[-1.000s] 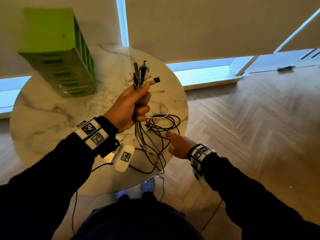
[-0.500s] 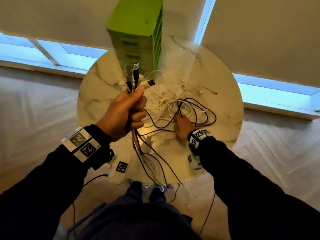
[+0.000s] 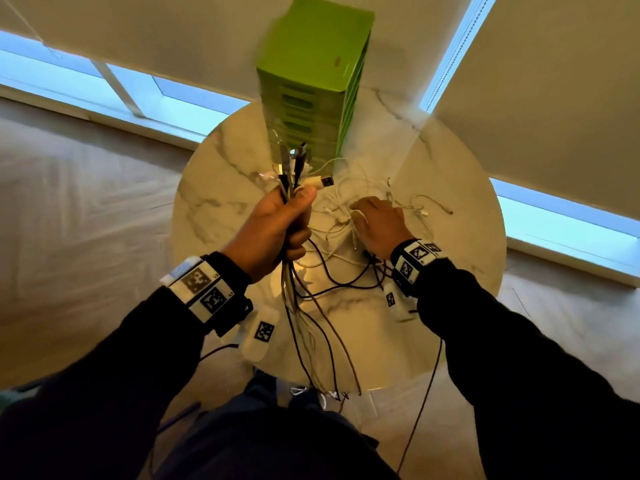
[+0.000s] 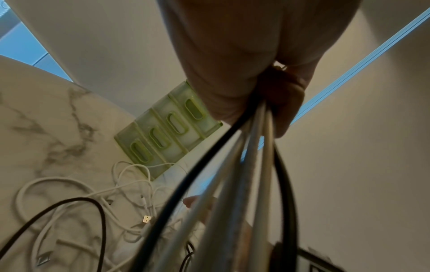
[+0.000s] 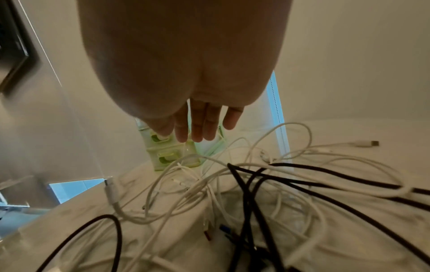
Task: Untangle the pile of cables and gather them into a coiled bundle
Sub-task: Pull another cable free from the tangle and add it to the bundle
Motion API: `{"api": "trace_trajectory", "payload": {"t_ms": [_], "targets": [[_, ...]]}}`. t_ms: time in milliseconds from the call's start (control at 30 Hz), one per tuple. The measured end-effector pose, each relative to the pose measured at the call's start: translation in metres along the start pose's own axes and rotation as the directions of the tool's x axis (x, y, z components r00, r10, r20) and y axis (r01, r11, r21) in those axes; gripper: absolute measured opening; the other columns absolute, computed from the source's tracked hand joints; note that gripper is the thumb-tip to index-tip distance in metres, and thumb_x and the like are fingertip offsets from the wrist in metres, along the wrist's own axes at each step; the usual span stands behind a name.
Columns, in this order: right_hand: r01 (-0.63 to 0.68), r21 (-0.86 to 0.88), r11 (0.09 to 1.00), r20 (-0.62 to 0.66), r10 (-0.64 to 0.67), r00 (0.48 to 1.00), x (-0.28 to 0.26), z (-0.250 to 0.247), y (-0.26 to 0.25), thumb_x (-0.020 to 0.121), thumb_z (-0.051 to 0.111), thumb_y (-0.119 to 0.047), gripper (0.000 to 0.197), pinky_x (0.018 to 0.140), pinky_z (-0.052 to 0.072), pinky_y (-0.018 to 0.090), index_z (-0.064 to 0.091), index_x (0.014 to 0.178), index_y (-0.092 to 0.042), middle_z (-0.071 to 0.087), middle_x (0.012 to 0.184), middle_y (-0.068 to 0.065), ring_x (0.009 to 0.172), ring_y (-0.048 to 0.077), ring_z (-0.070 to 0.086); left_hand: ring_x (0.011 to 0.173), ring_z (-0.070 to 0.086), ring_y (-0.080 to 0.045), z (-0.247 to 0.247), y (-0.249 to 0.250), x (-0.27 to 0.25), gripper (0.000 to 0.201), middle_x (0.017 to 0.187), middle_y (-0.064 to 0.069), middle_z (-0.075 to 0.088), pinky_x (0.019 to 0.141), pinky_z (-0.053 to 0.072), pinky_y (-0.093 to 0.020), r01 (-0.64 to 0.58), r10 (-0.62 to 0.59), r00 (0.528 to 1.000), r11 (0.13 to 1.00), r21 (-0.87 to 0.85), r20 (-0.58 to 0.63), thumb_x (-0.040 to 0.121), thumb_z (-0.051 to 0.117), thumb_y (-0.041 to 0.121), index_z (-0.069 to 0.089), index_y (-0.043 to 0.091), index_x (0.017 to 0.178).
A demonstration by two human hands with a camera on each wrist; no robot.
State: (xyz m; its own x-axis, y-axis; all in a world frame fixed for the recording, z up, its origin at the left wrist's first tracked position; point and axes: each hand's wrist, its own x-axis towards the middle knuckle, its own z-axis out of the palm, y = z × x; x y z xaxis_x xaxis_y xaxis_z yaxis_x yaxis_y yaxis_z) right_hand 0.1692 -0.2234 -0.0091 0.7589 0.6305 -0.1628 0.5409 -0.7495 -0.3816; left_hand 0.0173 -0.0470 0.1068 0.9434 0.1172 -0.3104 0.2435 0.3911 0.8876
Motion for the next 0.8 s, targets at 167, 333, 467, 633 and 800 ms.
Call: {"api": "trace_trajectory", "payload": {"t_ms": [167, 333, 467, 633, 800], "targets": [[-0.202, -0.049, 0.978, 0.126, 0.207, 0.97, 0.037, 0.016, 0.0, 0.101, 0.045, -0.037, 0.034, 0.098, 0.047, 0.045, 0.068, 0.116, -0.017, 0.067, 0.122, 0.014, 0.117, 0.037, 0.058, 0.053, 0.013, -0.014, -0.007, -0.01, 0.012, 0.028, 0.078, -0.01, 0.014, 0.046, 0.015, -0.025, 0.014, -0.012, 1.0, 0.997, 0.074, -0.022, 0.103, 0.051, 0.033, 0.036, 0.025, 0.081], [-0.159, -0.243, 0.957, 0.176, 0.204, 0.963, 0.041, 0.04, 0.008, 0.095, 0.053, -0.02, 0.029, 0.093, 0.049, 0.044, 0.064, 0.118, -0.006, 0.056, 0.124, 0.02, 0.114, 0.042, 0.055, 0.052, 0.016, -0.013, -0.017, -0.017, 0.024, 0.026, 0.072, -0.005, 0.019, 0.048, 0.012, -0.03, 0.052, -0.047, 0.996, 0.996, 0.075, -0.073, 0.105, 0.049, 0.03, 0.036, 0.023, 0.084], [-0.119, -0.232, 0.965, 0.098, 0.145, 0.984, 0.038, 0.049, 0.017, 0.094, 0.058, -0.017, 0.024, 0.088, 0.049, 0.045, 0.062, 0.114, -0.005, 0.053, 0.121, 0.019, 0.109, 0.042, 0.055, 0.05, 0.021, -0.011, -0.026, -0.024, 0.032, 0.025, 0.064, 0.004, 0.029, 0.048, 0.015, -0.029, 0.052, -0.046, 0.995, 0.996, 0.069, -0.092, 0.106, 0.049, 0.028, 0.038, 0.023, 0.084], [-0.093, -0.085, 0.992, -0.163, 0.079, 0.984, 0.041, 0.008, 0.013, 0.1, 0.048, -0.026, 0.015, 0.084, 0.047, 0.044, 0.057, 0.109, -0.019, 0.069, 0.102, 0.01, 0.095, 0.036, 0.064, 0.052, 0.03, -0.012, -0.04, -0.037, 0.047, 0.023, 0.061, 0.004, 0.033, 0.049, 0.03, -0.027, 0.022, 0.004, 0.989, 0.985, 0.169, -0.15, 0.105, 0.053, 0.023, 0.046, 0.028, 0.083], [0.079, 0.562, 0.823, -0.381, 0.173, 0.908, 0.048, -0.068, -0.022, 0.104, 0.047, -0.026, 0.01, 0.079, 0.056, 0.036, 0.053, 0.109, -0.02, 0.072, 0.084, 0.005, 0.079, 0.019, 0.069, 0.062, 0.04, -0.008, -0.049, -0.055, 0.067, 0.022, 0.075, 0.006, 0.038, 0.062, 0.038, -0.028, 0.006, 0.048, 0.974, 0.972, 0.235, -0.221, 0.099, 0.061, 0.027, 0.04, 0.025, 0.1]]}}
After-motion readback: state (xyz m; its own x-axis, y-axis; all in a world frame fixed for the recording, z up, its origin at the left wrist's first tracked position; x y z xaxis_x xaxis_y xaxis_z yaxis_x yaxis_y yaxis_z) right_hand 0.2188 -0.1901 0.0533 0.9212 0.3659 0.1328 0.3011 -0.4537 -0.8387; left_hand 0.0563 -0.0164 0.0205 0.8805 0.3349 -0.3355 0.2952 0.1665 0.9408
